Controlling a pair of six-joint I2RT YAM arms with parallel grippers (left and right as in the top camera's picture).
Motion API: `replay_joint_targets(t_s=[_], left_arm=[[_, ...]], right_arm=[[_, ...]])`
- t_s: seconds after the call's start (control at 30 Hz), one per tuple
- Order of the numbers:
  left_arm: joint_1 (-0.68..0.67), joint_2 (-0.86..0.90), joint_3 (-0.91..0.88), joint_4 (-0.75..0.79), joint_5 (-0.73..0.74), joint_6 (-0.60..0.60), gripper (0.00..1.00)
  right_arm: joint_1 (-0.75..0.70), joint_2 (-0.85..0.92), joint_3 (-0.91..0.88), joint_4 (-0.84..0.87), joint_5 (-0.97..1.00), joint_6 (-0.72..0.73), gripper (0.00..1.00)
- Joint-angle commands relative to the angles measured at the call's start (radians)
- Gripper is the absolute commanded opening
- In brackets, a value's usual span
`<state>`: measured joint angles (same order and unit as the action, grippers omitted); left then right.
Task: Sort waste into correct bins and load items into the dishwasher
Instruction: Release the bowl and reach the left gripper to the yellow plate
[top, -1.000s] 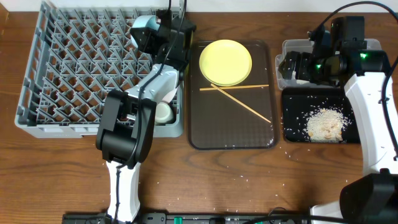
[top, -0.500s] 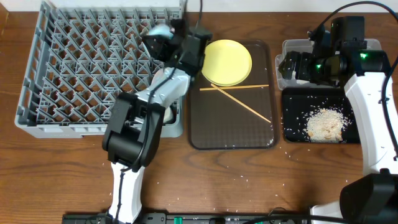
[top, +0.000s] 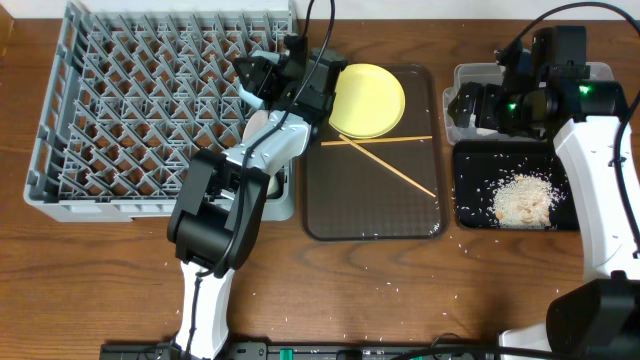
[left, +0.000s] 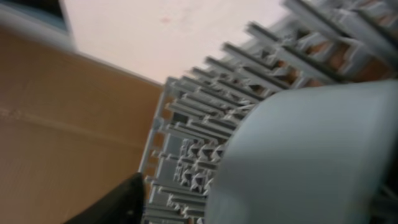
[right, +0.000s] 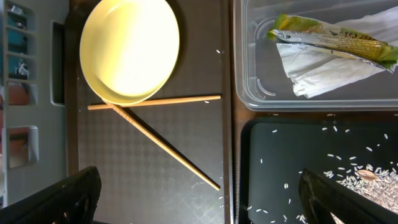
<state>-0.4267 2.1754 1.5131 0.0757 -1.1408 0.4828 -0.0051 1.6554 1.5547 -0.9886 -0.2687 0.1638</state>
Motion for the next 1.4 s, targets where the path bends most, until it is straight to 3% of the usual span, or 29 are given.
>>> replay_joint_targets(t_s=[0.0,0.17,0.43,0.53,0.63,0.7,0.8,0.93,1.37], left_arm=[[-0.005,-0.063,0.011,-0.067,0.183,0.002,0.65],[-0.003,-0.115,0.011,-0.203,0.42,-0.1,0.7],[0.005,-0.196,0.021,-0.219,0.573,-0.167,0.81],[0.005,-0.25,0.021,-0.279,0.708,-0.2,0.83],[0.005,-0.296,0.021,-0.357,0.885,-0.328,0.83],[0.005,-0.309,0.021,-0.421,1.068,-0.511,0.82],[0.0,-0.288,0.014,-0.465,1.218,-0.742,0.71],[-0.039,-0.219,0.01,-0.486,1.202,-0.919,0.68],[-0.109,-0.059,0.009,-0.382,0.82,-1.158,0.66]], right_arm=[[-0.006,-0.021,0.002,0.002,0.003,-0.012,0.99],[-0.006,-0.021,0.002,0.002,0.003,-0.012,0.99],[-0.006,-0.021,0.002,0.001,0.003,-0.012,0.99],[-0.006,-0.021,0.002,0.001,0.003,-0.012,0.99],[-0.006,-0.021,0.002,0.001,0.003,-0.012,0.99],[-0.006,-0.021,0.002,0.001,0.003,-0.012,0.99],[-0.006,-0.021,0.002,0.001,0.003,-0.012,0.99],[-0.006,-0.021,0.002,0.001,0.003,-0.012,0.99],[-0.006,-0.021,0.001,-0.011,0.003,-0.016,0.99]])
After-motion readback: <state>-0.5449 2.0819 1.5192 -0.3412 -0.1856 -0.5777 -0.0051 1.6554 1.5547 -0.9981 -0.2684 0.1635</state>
